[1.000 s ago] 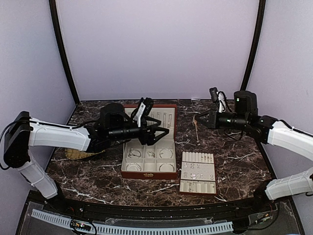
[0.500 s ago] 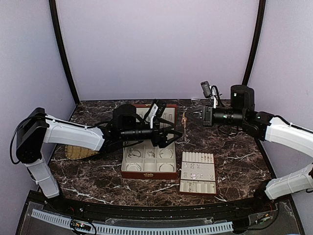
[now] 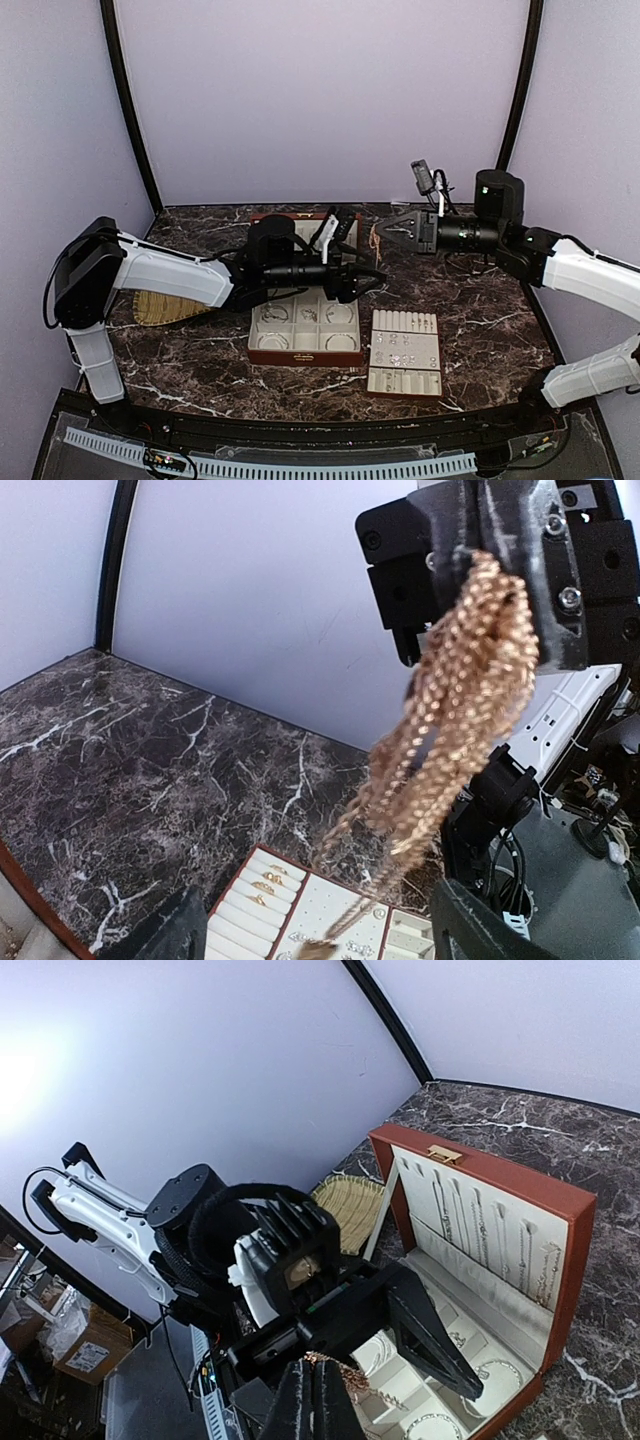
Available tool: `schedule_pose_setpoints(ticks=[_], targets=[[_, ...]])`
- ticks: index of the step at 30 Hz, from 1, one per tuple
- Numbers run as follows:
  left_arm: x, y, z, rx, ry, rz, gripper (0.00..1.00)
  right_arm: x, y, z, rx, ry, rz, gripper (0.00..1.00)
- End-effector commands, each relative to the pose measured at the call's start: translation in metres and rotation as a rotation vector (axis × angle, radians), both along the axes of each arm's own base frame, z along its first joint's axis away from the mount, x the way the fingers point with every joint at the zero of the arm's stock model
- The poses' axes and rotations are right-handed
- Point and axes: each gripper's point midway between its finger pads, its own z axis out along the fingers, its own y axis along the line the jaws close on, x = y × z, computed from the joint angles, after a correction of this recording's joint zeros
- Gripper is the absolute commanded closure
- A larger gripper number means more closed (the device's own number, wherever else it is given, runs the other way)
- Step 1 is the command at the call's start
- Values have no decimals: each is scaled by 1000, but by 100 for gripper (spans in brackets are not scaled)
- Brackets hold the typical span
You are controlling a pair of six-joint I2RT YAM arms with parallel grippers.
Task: Organize the mixed jewelry
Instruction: Pass from the right arm to the left
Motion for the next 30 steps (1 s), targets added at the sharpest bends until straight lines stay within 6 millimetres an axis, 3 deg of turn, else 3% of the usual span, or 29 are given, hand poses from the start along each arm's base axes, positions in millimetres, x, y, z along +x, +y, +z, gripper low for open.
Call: schedule_pose_setpoints(ticks=[1,5,10,17,23,30], targets=[[-1,-9,15,-53,-31,-29,22,-11,2,33,81,-68,42,100],[-4,-13,17,-70,-30,-54,28,-13,1,36,89,-74,44,100],[-11,-13,17,-85,-37,-81,49,-14,0,36,96,-74,45,100],[-12,-7,27,-120,-71,-61,66,-14,2,34,101,-66,54,100],[-19,-6,33,-135,-86,-86,98,-12,2,31,96,-66,42,100],[-19,2,30,-113,-86,-52,100,3,-7,22,67,-59,-67,100]])
